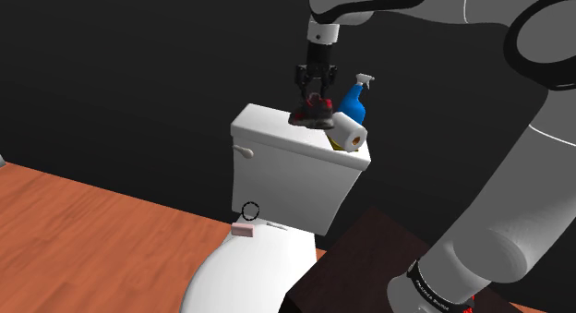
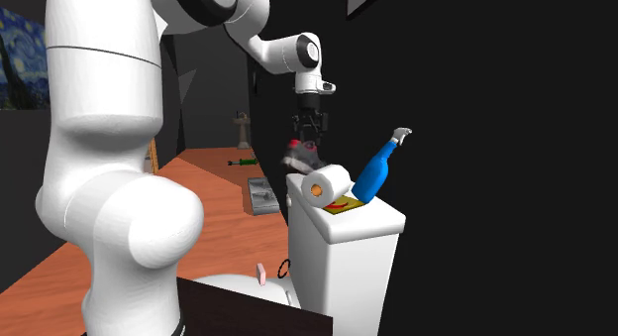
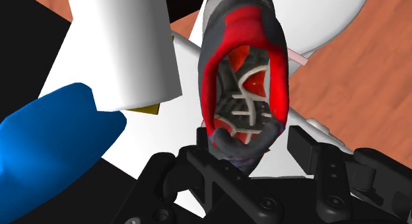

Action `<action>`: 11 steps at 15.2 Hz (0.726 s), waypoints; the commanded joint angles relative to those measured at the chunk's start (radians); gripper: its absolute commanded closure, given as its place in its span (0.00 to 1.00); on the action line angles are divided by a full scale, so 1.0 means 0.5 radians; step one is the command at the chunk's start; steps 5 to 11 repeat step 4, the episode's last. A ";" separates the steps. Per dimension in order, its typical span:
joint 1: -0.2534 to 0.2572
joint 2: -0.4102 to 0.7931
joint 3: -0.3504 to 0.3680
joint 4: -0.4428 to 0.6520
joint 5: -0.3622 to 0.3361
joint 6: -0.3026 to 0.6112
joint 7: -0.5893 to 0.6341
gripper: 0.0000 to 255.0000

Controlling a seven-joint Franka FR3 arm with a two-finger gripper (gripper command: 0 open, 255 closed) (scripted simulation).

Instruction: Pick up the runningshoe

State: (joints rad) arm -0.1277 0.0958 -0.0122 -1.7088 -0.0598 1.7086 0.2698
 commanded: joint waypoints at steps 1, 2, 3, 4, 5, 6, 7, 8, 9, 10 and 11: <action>-0.001 -0.004 -0.001 0.057 0.000 -0.059 -0.005 1.00; -0.001 -0.003 -0.001 0.084 0.000 -0.086 -0.006 1.00; -0.001 -0.004 -0.001 0.088 0.000 -0.090 -0.007 1.00; -0.001 -0.003 -0.001 0.088 0.000 -0.090 -0.007 1.00; -0.001 -0.003 -0.001 0.088 0.000 -0.090 -0.007 1.00; -0.001 -0.003 -0.001 0.088 0.000 -0.090 -0.007 1.00; -0.001 -0.003 -0.001 0.088 0.000 -0.090 -0.007 1.00; -0.001 -0.003 -0.001 0.088 0.000 -0.090 -0.007 1.00; -0.001 -0.003 -0.001 0.088 0.000 -0.090 -0.007 1.00; -0.001 -0.003 -0.001 0.088 0.000 -0.090 -0.007 1.00; -0.001 -0.003 -0.001 0.088 0.000 -0.090 -0.007 1.00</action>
